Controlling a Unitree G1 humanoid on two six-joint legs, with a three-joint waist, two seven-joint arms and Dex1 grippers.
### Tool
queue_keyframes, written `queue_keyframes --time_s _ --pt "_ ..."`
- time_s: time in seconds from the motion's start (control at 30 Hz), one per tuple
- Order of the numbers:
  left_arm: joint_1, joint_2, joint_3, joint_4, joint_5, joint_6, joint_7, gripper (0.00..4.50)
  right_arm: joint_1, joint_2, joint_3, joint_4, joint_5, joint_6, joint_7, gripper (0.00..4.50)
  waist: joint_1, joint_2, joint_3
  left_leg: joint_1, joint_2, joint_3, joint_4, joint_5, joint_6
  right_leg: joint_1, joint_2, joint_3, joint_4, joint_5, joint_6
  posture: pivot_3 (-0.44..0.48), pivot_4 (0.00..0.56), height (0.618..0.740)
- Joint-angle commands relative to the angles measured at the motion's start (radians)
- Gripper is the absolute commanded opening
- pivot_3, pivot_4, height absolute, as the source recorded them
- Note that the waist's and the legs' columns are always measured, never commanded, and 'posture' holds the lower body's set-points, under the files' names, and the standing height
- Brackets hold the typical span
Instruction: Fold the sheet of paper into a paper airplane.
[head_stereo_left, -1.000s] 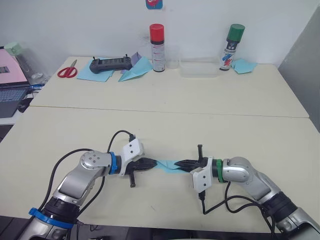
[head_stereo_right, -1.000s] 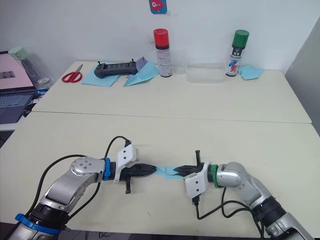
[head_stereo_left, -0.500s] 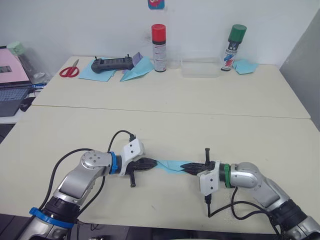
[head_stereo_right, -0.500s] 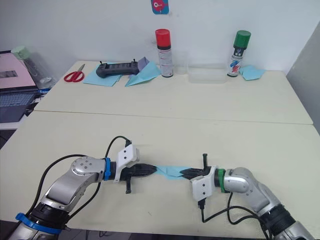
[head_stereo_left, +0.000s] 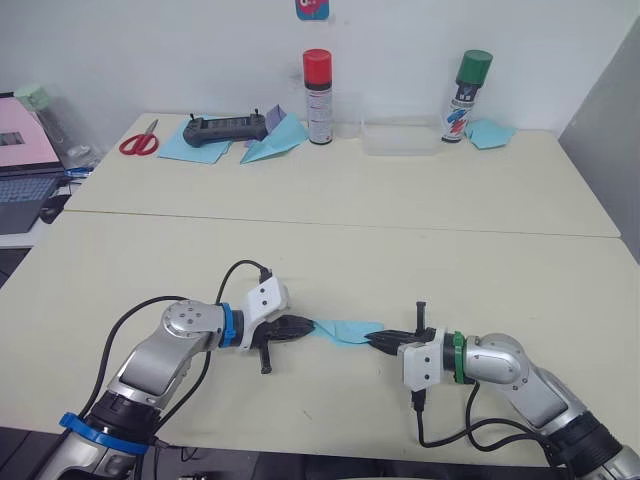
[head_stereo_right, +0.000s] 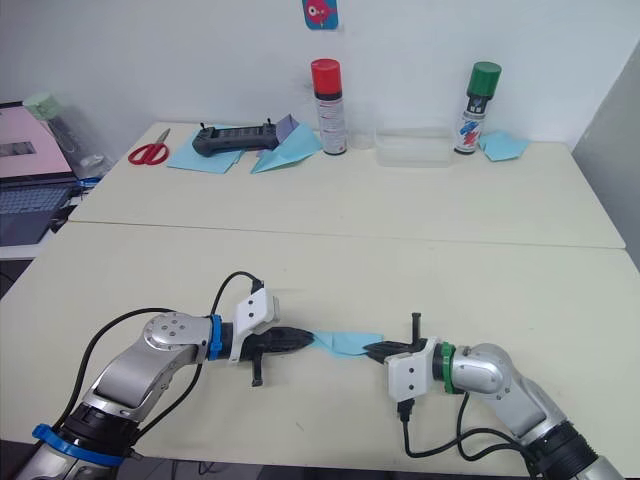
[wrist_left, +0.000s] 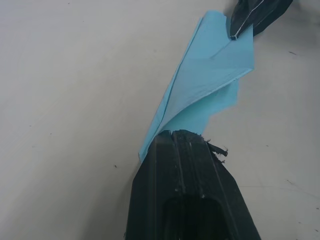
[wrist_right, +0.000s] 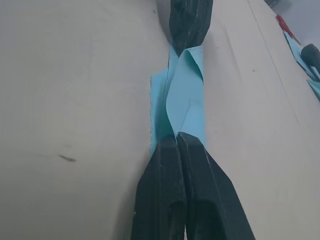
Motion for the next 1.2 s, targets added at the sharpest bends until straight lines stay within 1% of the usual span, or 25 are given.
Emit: queue_keyframes --time_s 0.03,0.23,0.37,1.2 --pt "0.029 0.018 -0.027 0.063 0.058 0.022 0.013 0.0 0.019 0.001 0.003 -0.032 0.021 0.027 0.033 0.03 -0.001 0.0 0.0 0.0 0.0 0.0 0.0 0.0 0.0 0.0 0.0 0.0 0.0 0.0 0.0 0.0 0.15 0.74" --pt "0.034 0.021 -0.024 0.058 0.057 0.022 0.014 0.0 0.007 0.016 0.009 -0.029 0.02 0.037 0.037 0.03 -0.001 0.0 -0.001 0.001 0.0 0.0 0.0 0.0 0.0 0.001 0.0 0.0 0.0 0.0 0.0 0.0 0.15 0.74" --pt "0.044 0.028 -0.018 0.045 0.054 0.03 0.015 0.0 -0.015 0.015 0.005 0.016 0.005 0.012 0.035 0.03 -0.002 0.0 -0.002 0.001 0.0 0.0 0.0 0.0 0.0 0.001 0.0 0.0 0.0 0.0 0.0 0.0 0.15 0.74" --pt "0.042 0.036 -0.02 0.028 0.047 0.044 0.01 0.0 -0.073 0.026 0.004 0.168 -0.029 -0.094 0.026 0.03 -0.003 0.0 -0.004 0.002 0.001 0.0 0.0 0.0 0.0 0.001 0.001 0.0 0.001 0.0 0.0 0.0 0.15 0.74"
